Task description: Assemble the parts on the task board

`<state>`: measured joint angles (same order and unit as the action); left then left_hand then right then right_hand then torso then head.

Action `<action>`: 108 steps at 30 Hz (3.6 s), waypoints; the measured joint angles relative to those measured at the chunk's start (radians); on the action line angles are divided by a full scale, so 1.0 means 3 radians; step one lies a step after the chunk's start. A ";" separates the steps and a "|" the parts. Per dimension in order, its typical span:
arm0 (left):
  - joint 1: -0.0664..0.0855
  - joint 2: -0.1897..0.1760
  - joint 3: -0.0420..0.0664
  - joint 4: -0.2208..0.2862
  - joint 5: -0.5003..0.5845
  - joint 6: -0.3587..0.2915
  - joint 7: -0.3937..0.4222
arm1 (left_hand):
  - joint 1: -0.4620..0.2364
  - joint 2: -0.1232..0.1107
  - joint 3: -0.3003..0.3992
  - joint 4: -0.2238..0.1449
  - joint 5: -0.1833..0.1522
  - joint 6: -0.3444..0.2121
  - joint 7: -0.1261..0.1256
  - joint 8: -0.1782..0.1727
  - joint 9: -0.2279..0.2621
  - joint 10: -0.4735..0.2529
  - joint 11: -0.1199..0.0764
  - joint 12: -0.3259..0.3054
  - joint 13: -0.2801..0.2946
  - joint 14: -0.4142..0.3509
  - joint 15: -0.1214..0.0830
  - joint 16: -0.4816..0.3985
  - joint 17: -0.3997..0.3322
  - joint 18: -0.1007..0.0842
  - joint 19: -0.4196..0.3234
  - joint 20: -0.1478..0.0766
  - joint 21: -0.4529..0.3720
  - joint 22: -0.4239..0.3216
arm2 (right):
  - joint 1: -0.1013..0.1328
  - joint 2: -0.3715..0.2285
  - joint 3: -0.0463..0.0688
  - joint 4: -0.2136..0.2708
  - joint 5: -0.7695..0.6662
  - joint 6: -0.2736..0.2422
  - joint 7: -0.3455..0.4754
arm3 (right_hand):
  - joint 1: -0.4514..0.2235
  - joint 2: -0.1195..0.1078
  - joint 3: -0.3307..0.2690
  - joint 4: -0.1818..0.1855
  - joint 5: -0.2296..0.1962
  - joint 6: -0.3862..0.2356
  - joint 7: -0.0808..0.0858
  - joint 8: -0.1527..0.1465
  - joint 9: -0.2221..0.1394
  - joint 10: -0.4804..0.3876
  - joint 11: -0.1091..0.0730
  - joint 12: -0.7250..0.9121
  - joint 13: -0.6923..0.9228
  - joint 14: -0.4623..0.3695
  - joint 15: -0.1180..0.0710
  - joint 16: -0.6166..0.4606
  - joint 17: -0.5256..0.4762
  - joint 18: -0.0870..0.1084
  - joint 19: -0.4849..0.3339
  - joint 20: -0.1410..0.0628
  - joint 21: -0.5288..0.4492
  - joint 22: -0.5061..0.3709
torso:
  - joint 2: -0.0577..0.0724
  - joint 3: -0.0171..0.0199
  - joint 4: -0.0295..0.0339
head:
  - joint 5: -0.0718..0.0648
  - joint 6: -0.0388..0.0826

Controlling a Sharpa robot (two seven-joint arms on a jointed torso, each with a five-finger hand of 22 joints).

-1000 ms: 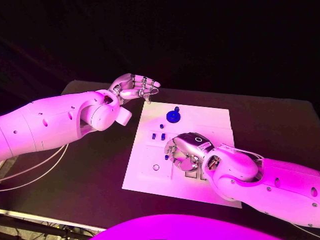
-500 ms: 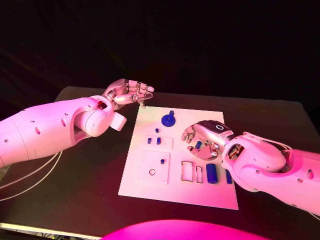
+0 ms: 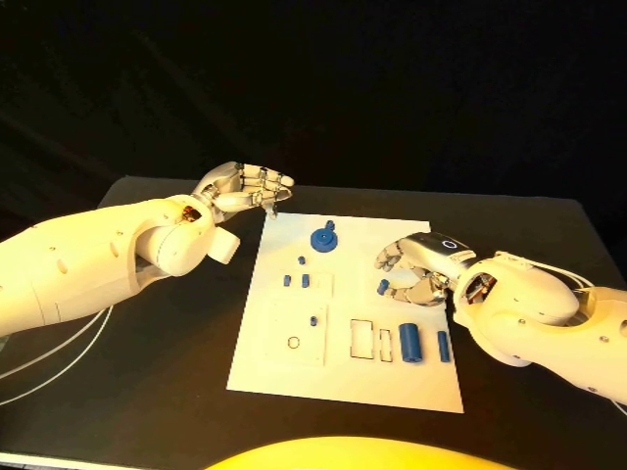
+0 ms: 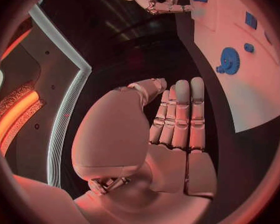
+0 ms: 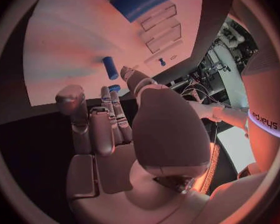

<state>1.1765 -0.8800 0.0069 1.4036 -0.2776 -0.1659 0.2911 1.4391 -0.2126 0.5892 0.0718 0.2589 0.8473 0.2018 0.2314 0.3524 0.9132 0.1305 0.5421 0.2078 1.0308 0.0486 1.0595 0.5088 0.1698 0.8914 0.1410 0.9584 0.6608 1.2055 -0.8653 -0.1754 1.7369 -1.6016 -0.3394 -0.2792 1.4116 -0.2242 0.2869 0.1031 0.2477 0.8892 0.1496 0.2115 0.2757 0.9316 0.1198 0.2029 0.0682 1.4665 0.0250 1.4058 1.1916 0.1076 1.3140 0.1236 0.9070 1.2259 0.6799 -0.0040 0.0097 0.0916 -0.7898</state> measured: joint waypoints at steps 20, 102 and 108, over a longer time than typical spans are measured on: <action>-0.0004 -0.0003 -0.0001 0.0001 0.0000 0.0033 -0.0019 | -0.0026 0.0026 -0.0019 0.0019 0.0000 0.0000 0.0000 0.0000 -0.0003 -0.0025 0.0000 0.0000 -0.0009 0.0000 0.0000 0.0000 0.0000 0.0000 0.0000 0.0000 -0.0013 -0.0012 | -0.0014 0.0120 -0.0002 -0.0163 0.0119 0.0195 0.0029 | 0.0227 0.0080 0.0251 0.0327 0.0000 0.0211 0.0019 -0.0014 -0.0019 0.0253 -0.0074 0.0259 -0.0004 -0.0013 -0.0013 0.0010 0.0029 0.0000 0.0110 -0.0024 0.0143 0.0107 | 0.0002 -0.0007 0.0008 | -0.0007 0.0002; -0.0013 0.0055 -0.0001 -0.0003 0.0009 0.0063 -0.0035 | -0.0040 0.0039 -0.0028 0.0028 0.0000 0.0000 0.0000 0.0000 -0.0005 -0.0024 0.0000 0.0000 -0.0018 0.0000 0.0000 0.0000 0.0001 0.0000 0.0000 0.0000 -0.0046 -0.0029 | -0.0262 0.0768 0.0004 0.0070 0.0413 -0.0264 0.0415 | 0.0092 0.0038 0.1165 0.0012 -0.0014 0.0604 -0.0103 0.0275 0.0242 0.0676 0.0007 0.0373 0.0001 -0.0011 -0.0155 0.0086 0.0145 0.0000 0.0239 -0.0156 0.0519 0.0272 | 0.0000 -0.0011 0.0009 | 0.0163 -0.0064; -0.0013 0.0056 -0.0001 -0.0002 0.0011 0.0066 -0.0037 | -0.0040 0.0040 -0.0028 0.0028 0.0000 0.0000 0.0000 0.0000 -0.0005 -0.0024 0.0000 0.0000 -0.0017 0.0000 0.0000 0.0000 0.0001 0.0000 0.0000 0.0000 -0.0046 -0.0033 | -0.0322 0.0838 -0.0006 -0.0006 0.0417 -0.0245 0.0453 | 0.0092 0.0039 0.1166 0.0011 -0.0015 0.0593 -0.0092 0.0275 0.0247 0.0676 0.0007 0.0364 0.0001 -0.0011 -0.0155 0.0086 0.0142 0.0000 0.0239 -0.0156 0.0506 0.0271 | 0.0000 -0.0008 0.0006 | 0.0193 -0.0072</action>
<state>1.1726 -0.8631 0.0064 1.4030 -0.2742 -0.1462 0.2800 1.4273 -0.2008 0.5808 0.0802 0.2589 0.8474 0.2017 0.2314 0.3511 0.9061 0.1306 0.5421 0.2026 1.0308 0.0486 1.0595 0.5090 0.1697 0.8914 0.1411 0.9447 0.6509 1.1091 -0.6141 -0.1772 1.7352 -1.4765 -0.4130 -0.1432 1.4393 -0.2126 0.6366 0.1065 0.2433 1.0671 0.1220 0.2940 0.3497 1.1343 0.1218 0.3122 0.0686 1.4631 -0.0216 1.4315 1.2342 0.1076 1.3858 0.0770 1.0588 1.3074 0.6799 -0.0065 0.0114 0.1495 -0.8113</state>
